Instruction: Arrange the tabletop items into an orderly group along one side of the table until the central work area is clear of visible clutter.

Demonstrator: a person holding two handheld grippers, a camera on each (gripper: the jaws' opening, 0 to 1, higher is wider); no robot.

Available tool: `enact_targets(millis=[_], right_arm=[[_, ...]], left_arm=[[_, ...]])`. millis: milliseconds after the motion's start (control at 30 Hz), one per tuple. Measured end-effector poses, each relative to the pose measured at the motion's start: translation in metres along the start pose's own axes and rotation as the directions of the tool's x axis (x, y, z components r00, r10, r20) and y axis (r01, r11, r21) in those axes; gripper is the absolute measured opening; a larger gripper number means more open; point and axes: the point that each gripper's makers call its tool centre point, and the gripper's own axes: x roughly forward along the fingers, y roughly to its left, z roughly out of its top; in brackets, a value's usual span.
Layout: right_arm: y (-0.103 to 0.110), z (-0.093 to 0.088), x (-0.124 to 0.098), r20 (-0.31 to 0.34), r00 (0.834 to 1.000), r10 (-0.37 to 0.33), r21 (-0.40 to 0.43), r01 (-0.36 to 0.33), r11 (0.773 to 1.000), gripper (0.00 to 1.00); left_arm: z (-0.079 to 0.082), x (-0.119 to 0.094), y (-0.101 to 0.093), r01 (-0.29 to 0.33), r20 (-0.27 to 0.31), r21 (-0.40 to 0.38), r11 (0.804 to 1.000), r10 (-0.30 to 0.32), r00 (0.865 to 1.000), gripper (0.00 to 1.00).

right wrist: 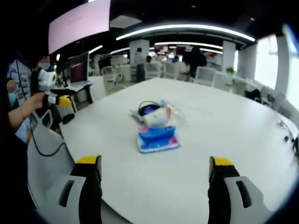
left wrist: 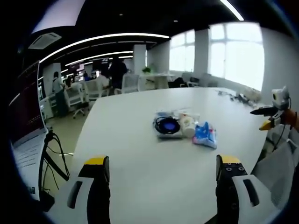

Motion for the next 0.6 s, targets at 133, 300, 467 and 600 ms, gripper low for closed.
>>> enact_targets(millis=[133,300,467,600], right_arm=[[-0.0001,-0.0006,-0.0002,-0.002,1.0,-0.001,0.002,0.001,1.0,0.93],[0.0011,-0.0006,-0.0001,-0.002,1.0,0.003,0.002,-0.003,1.0,0.93],[0.0025,-0.0017,0.0003,-0.006,1.0,0.004,0.004,-0.004,1.0,0.93],[0.0046,-0.002,0.0005,-0.006,1.0,0.006,0.003,-0.006,1.0,0.93]], left_arm=[[0.0007,0.0009,-0.0001,0.0,0.004,-0.006,1.0,0.0,1.0,0.93],[-0.0006,0.0011,-0.0004,-0.001,-0.004,-0.002,1.0,0.001,1.0,0.93],[0.0001,0.0007,-0.0006,0.0,-0.003,0.0,1.0,0.0,1.0,0.93],[0.0015,0.0014,-0.0001,-0.002,-0.004,0.0,1.0,0.002,1.0,0.92]])
